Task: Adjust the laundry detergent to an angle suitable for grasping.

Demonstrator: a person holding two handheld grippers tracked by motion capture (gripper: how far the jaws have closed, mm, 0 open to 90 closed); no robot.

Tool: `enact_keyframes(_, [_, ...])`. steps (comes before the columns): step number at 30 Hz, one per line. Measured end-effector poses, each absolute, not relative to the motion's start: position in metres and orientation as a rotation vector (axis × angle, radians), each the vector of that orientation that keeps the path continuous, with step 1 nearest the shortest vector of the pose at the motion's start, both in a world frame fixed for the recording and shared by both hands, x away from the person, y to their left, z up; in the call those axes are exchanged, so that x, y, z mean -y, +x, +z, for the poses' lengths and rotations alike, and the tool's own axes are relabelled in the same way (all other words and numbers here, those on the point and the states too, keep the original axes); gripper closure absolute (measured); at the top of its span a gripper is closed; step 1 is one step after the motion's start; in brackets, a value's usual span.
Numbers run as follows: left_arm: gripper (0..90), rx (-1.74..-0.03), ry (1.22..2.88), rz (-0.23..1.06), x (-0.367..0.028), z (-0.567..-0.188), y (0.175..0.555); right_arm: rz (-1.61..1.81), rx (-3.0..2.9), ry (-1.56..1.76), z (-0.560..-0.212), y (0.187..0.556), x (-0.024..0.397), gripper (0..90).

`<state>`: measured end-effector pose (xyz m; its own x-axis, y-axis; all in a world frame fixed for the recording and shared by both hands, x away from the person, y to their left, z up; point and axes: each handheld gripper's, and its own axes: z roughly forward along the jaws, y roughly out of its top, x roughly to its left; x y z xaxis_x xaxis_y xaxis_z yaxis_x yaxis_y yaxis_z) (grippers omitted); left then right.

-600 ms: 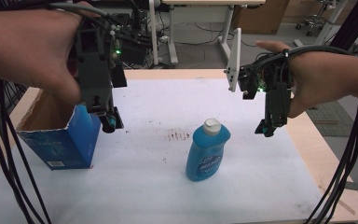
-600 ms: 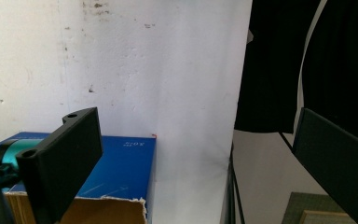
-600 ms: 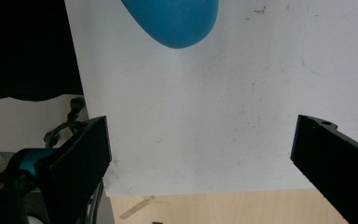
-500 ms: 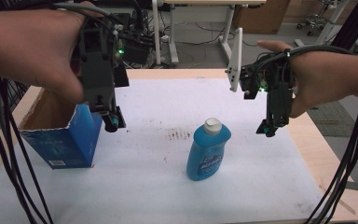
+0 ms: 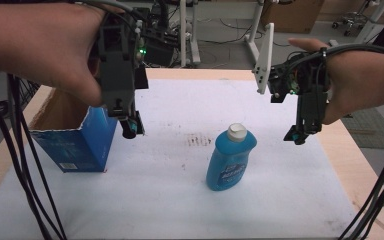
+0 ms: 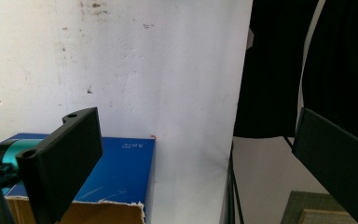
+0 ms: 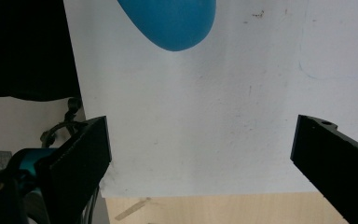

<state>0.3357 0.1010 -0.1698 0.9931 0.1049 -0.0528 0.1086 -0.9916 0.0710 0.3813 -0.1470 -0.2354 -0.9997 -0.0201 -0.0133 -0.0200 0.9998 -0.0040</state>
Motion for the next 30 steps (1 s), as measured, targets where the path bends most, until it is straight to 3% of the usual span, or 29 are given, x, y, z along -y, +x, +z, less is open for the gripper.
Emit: enact_keyframes(30, [1.7, -0.388, 2.849, -0.037, -0.081, -0.202, 0.325, -0.016, -3.111, 0.037, -0.238, 0.378, 0.172, 4.0])
